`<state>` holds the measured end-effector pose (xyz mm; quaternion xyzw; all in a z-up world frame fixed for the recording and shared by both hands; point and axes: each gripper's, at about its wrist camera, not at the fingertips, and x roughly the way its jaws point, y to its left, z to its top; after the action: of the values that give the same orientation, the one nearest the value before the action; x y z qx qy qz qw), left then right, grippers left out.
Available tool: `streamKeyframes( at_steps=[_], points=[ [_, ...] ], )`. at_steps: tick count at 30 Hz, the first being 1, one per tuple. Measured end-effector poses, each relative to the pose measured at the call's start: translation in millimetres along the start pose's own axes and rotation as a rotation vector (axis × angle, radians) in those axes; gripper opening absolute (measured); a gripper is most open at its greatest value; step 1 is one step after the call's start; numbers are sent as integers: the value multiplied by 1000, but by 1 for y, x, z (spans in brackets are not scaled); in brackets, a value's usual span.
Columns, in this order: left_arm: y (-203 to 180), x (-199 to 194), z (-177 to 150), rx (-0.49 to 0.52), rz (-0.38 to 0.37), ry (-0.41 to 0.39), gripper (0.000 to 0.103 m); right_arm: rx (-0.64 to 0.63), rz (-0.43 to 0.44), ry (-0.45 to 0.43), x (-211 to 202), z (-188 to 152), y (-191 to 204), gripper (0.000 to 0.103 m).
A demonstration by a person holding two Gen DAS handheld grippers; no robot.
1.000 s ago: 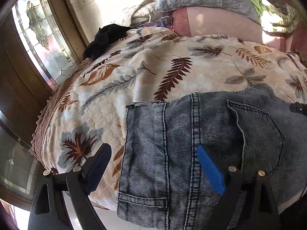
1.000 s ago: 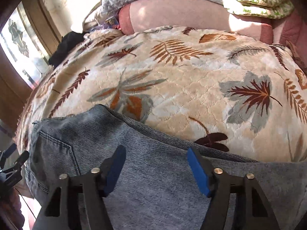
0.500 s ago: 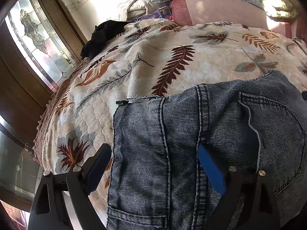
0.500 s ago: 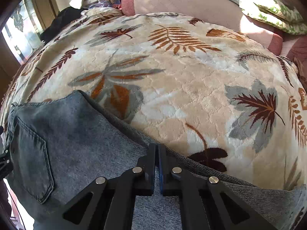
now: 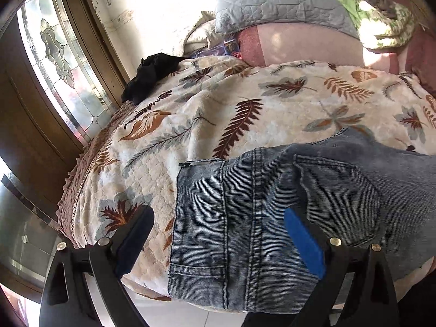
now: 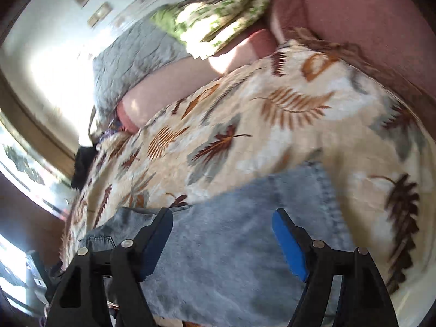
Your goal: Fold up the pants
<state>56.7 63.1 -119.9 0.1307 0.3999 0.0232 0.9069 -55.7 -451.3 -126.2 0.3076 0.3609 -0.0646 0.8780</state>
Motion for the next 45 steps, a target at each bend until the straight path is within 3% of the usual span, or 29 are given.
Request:
streamKeyframes(
  at_steps=[4,8,16,18,23,25,27,29,31,33,34,39,45],
  points=[
    [-21,-14,3,25,-57,7,97,182,41,-34,-51,-18,-69,78],
    [-43,-25,1,72,-84,15,97,302,113,23,-46,-45,-103,77],
    [-53,-37,-5,117,-80,21,97,446,267,116,-6,-92,-108,77],
    [-53,-36,-5,110,-87,25,97,469,254,129,2,-97,-107,77],
    [-55,-34,-7,113,-101,37,97,531,306,34,8,-93,-116,73],
    [-55,-32,-8,111,-103,42,97,518,293,-14,3,-87,-117,65],
    [-56,-27,-8,106,-103,54,97,490,282,-28,5,-83,-113,64],
    [-57,-23,-8,98,-111,65,97,472,213,-4,16,-84,-112,64],
    [-57,-20,-8,100,-107,66,97,482,224,-38,17,-85,-112,61],
    [-55,-15,-7,100,-86,72,97,451,173,-48,16,-81,-107,32],
    [-52,-11,-6,91,-74,74,97,428,140,-42,15,-78,-104,24],
    [-24,15,-2,-1,-37,141,97,307,56,-92,-5,-61,-73,21],
    [5,20,-7,-90,-45,156,97,37,49,-85,-15,-36,22,21]
  ],
)
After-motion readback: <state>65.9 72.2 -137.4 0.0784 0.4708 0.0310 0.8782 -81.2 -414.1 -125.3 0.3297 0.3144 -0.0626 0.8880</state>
